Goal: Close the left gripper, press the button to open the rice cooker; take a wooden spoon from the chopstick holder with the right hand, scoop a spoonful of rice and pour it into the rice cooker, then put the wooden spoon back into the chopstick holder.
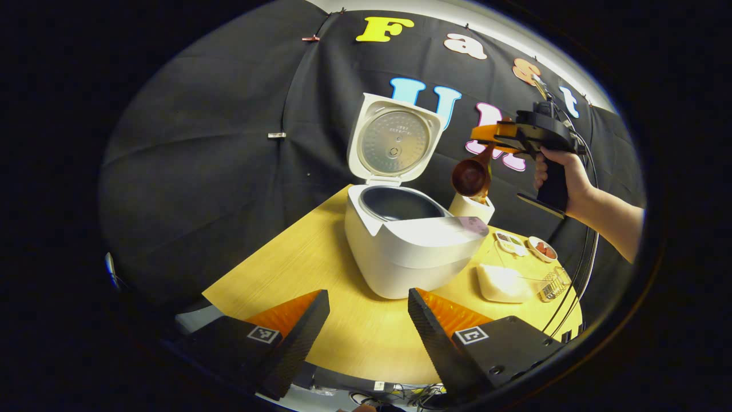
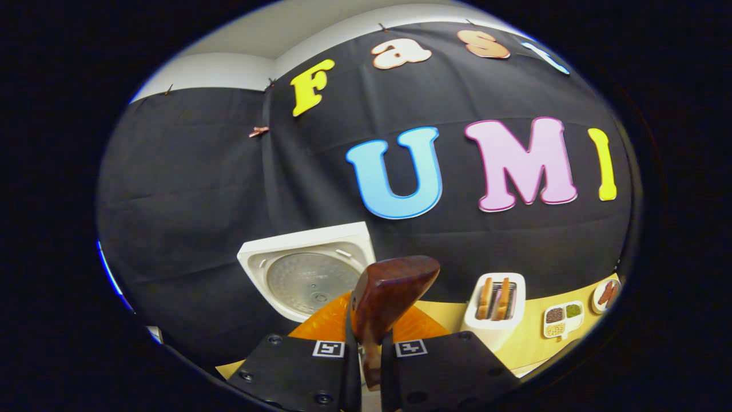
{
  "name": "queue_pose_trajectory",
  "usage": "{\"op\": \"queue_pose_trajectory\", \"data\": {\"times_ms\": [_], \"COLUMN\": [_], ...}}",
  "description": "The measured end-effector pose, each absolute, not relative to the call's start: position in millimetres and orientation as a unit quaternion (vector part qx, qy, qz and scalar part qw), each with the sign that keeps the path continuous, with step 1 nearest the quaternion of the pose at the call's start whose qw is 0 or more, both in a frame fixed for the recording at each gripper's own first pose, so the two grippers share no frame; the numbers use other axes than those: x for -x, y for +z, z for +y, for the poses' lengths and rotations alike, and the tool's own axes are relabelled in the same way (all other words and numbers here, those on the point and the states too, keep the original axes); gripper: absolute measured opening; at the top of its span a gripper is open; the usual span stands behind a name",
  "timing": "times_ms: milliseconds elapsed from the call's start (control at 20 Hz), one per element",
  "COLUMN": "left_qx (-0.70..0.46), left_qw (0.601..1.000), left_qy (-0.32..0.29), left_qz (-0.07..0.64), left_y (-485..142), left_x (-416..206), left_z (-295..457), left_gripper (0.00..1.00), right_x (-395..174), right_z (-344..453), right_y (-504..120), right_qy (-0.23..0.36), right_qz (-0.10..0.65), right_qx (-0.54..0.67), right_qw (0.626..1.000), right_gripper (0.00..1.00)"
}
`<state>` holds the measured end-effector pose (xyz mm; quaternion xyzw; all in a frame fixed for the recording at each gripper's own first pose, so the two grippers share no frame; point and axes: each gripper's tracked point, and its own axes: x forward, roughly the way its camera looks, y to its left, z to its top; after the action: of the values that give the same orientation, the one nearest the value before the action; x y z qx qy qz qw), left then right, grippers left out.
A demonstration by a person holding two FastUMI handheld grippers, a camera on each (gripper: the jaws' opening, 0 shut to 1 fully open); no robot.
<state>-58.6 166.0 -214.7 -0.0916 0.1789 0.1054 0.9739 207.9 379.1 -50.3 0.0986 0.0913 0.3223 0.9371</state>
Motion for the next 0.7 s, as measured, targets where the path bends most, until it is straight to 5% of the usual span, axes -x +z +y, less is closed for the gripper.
{"op": "queue_pose_trajectory", "data": {"times_ms": [700], "left_qx": [0.076], "left_qw": [0.983], "left_qy": [0.044], "left_qz": [0.161], "left_y": [-184], "left_x": [13], "left_z": [78], "left_gripper": [0.96], "right_x": [-222], "right_z": [53], "right_y": [-52], "right_qy": [0.099], "right_qz": [0.091], "right_qx": [-0.154], "right_qw": [0.979], "right_gripper": [0.17]}}
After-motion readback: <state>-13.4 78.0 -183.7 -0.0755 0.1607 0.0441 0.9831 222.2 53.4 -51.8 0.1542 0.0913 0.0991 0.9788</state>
